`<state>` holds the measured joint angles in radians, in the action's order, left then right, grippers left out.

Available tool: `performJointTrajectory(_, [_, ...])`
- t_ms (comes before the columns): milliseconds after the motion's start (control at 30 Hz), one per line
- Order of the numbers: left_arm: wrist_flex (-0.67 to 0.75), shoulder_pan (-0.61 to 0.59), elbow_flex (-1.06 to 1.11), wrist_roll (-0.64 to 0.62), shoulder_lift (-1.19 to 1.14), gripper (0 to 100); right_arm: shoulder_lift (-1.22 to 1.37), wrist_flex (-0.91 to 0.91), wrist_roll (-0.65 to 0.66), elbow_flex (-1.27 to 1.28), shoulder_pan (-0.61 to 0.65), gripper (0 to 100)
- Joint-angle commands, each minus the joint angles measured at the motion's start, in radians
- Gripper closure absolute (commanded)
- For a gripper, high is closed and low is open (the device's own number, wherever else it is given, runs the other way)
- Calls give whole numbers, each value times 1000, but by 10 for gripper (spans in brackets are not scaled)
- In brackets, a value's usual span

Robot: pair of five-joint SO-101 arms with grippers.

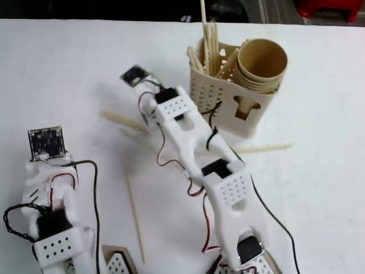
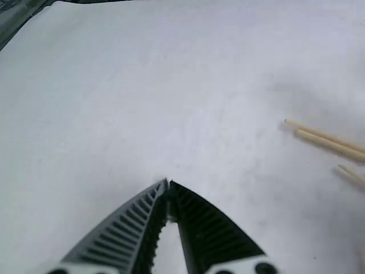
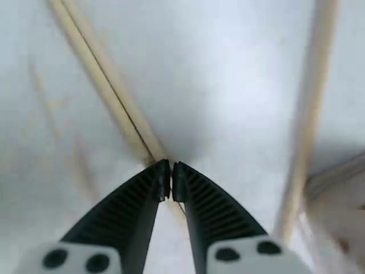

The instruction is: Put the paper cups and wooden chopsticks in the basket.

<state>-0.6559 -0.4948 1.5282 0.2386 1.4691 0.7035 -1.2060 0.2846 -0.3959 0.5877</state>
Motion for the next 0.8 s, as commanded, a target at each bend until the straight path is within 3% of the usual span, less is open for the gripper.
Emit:
performJointTrajectory(0, [6,-4,-3,11,15,976,-116,-148,11,-32,53,978])
performJointTrajectory(100, [6,-4,-3,11,15,976,-177,-182,18,-32,62,974])
performJointTrajectory(167, [6,-4,-3,11,15,976,-211,-183,97,-31,62,957])
performJointTrajectory(233, [5,-4,-3,11,15,976,-236,-222,178,-29,68,893])
performJointTrajectory(400, [5,-4,-3,11,15,976,-236,-332,189,-25,128,690])
performJointTrajectory(767, [5,-4,-3,11,15,976,-28,-240,196,-31,188,677])
